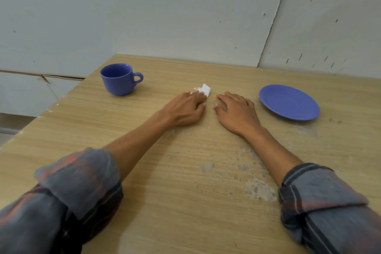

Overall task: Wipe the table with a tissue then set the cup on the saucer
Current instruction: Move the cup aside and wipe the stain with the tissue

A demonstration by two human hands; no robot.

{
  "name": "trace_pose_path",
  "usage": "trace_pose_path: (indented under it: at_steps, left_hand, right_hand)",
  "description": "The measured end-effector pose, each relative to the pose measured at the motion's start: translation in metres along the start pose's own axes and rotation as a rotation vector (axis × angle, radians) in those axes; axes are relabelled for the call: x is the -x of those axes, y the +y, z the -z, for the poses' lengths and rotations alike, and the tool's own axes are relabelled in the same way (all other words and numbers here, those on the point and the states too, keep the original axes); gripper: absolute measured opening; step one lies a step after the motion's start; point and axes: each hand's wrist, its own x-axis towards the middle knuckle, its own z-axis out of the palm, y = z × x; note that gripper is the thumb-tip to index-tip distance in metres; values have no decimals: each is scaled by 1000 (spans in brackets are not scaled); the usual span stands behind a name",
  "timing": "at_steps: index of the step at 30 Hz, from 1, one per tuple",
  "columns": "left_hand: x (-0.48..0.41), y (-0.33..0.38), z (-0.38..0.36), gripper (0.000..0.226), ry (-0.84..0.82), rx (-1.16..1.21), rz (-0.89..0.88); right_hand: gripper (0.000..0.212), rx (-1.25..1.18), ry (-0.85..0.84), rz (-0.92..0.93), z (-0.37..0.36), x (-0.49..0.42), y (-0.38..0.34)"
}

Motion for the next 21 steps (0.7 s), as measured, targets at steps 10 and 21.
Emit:
trace_pose_path:
  at_steps: [10, 21]
  left_hand:
    - [2, -16, 11, 39, 111, -36, 294]
    - [43, -9, 16, 36, 97, -13, 78]
  right_hand:
    - [51, -4, -9, 7, 0, 0, 1]
    - [48, -37, 19, 10, -1, 0, 2]
